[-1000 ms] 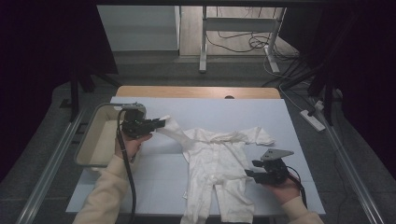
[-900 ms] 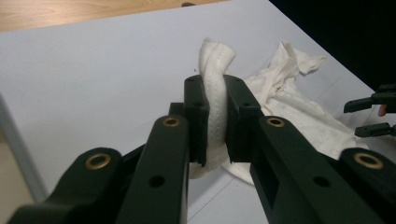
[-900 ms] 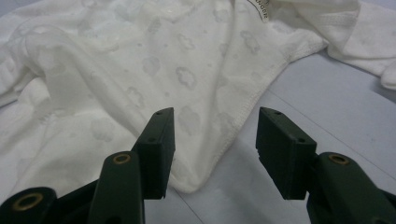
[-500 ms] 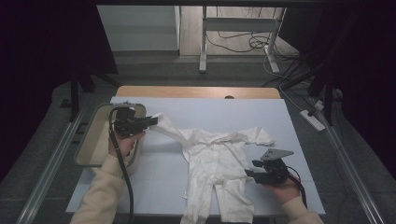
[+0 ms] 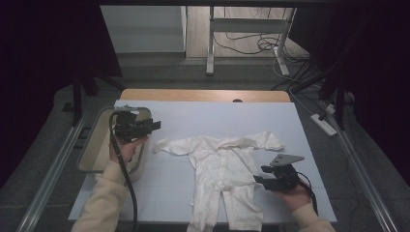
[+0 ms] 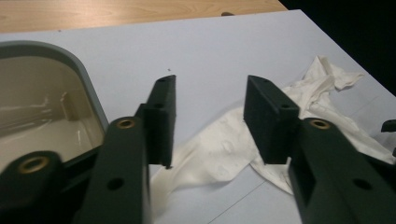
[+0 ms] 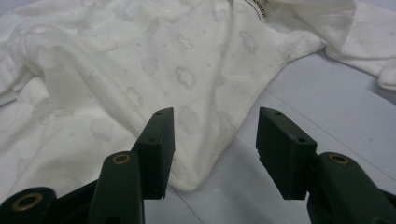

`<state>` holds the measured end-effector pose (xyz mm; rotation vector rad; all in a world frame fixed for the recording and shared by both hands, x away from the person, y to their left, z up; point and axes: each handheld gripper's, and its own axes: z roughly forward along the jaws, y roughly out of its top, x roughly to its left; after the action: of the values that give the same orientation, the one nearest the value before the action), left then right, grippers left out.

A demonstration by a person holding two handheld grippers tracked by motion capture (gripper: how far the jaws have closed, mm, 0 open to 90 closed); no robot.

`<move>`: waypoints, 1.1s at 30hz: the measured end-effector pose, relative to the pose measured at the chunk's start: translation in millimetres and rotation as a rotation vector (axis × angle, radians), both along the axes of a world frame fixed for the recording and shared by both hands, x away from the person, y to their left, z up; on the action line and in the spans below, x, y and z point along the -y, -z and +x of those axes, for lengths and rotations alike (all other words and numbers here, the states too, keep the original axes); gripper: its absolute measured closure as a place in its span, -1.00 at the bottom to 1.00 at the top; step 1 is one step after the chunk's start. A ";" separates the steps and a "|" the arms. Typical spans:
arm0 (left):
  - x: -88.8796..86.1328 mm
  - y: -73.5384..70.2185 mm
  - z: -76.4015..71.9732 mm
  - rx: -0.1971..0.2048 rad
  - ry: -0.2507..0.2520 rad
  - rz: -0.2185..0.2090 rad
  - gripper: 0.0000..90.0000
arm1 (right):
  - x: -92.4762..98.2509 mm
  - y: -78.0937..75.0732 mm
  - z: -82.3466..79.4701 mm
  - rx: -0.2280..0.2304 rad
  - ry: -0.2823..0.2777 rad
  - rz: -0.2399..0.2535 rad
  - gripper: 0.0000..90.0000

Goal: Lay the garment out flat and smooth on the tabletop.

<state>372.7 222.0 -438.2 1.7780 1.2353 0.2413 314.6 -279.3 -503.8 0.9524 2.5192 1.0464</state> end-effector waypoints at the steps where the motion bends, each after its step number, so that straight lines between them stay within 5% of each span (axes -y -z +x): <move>1: 2.3 -1.6 -1.3 0.006 0.007 0.008 0.09 | 0.0 0.0 0.0 0.000 0.000 0.000 0.05; 9: 29.0 -7.8 -6.5 0.039 0.096 0.048 -0.11 | -0.2 -1.7 0.1 0.018 0.006 0.003 0.04; 17: 56.2 1.3 -3.7 0.013 0.176 0.086 -0.17 | 5.0 -7.9 8.0 0.074 0.052 0.024 0.02; 23: 68.5 6.7 -2.2 -0.002 0.210 0.114 -0.20 | 15.1 -7.5 26.4 0.116 0.133 -0.010 0.02; 28: 73.6 8.8 -1.0 -0.008 0.225 0.121 -0.21 | 22.1 -3.5 50.2 0.108 0.214 -0.021 0.03; 33: 77.1 11.0 -0.3 -0.012 0.233 0.126 -0.23 | 18.7 -3.5 68.2 0.133 0.245 -0.060 0.03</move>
<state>372.4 144.9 -449.2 2.0163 1.0287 0.1771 382.8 -298.0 -500.3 1.1018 2.2454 0.9218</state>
